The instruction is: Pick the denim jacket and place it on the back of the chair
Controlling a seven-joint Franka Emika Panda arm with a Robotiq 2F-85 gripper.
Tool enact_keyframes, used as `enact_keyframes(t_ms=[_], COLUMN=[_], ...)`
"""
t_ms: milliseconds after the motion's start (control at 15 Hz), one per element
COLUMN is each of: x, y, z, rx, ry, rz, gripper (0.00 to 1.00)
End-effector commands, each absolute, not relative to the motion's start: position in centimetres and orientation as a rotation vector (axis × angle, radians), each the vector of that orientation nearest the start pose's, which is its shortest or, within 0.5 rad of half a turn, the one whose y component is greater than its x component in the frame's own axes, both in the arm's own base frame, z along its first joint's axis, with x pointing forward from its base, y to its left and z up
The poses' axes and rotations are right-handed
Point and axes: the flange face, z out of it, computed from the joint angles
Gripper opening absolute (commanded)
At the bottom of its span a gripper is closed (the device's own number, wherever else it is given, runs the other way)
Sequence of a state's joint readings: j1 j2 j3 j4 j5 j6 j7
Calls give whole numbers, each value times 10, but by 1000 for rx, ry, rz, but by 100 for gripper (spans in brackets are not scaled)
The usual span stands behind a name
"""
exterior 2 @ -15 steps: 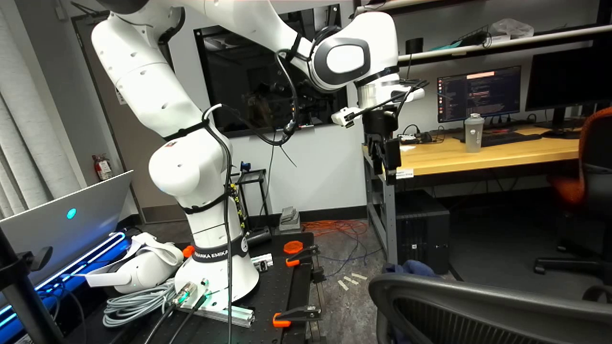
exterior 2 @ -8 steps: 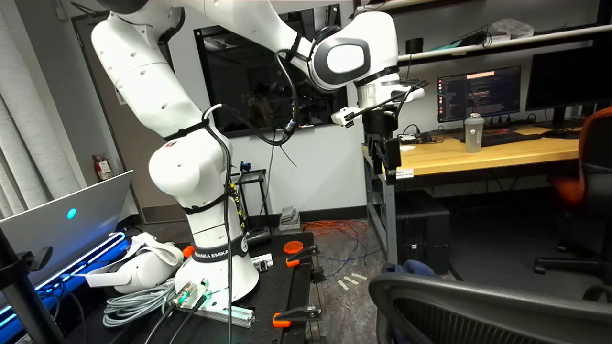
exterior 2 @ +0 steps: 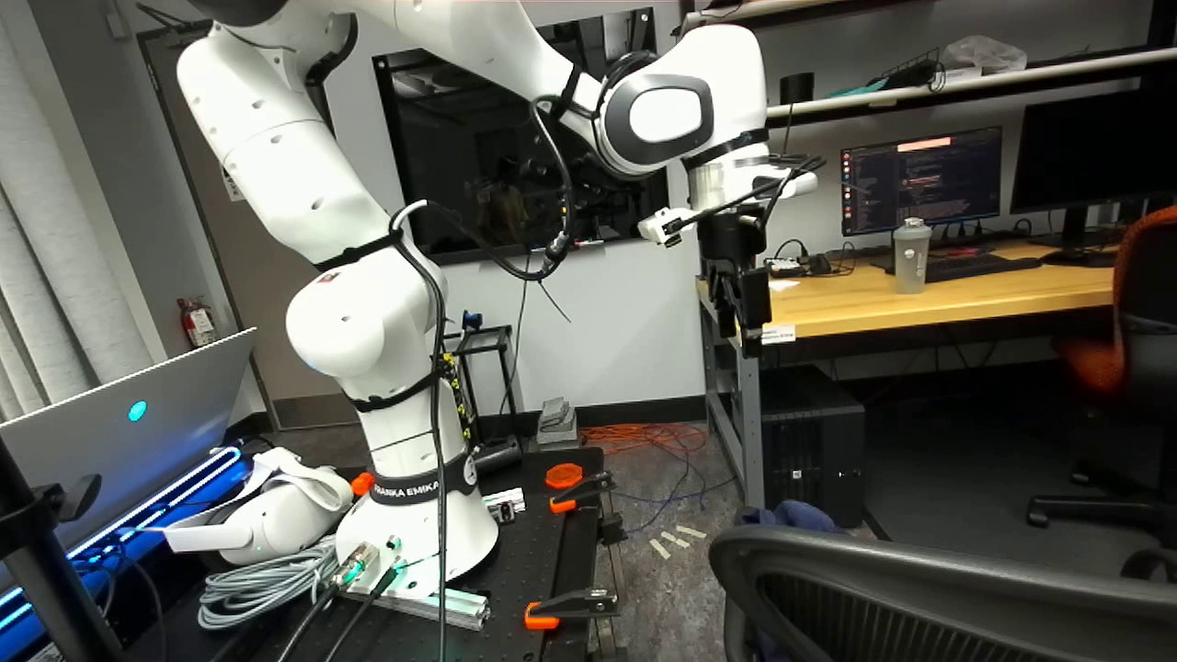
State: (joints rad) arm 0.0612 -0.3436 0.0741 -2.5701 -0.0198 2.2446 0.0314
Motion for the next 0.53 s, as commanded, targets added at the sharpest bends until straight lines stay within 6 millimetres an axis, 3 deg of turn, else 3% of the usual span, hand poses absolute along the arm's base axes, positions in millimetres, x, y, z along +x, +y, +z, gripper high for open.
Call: enact_keyframes(t_ms=[0, 467], x=[429, 465], y=[58, 66], z=[373, 319], rx=[-3180, -3167], ry=[-156, -127], rz=[-40, -16], gripper=[100, 100])
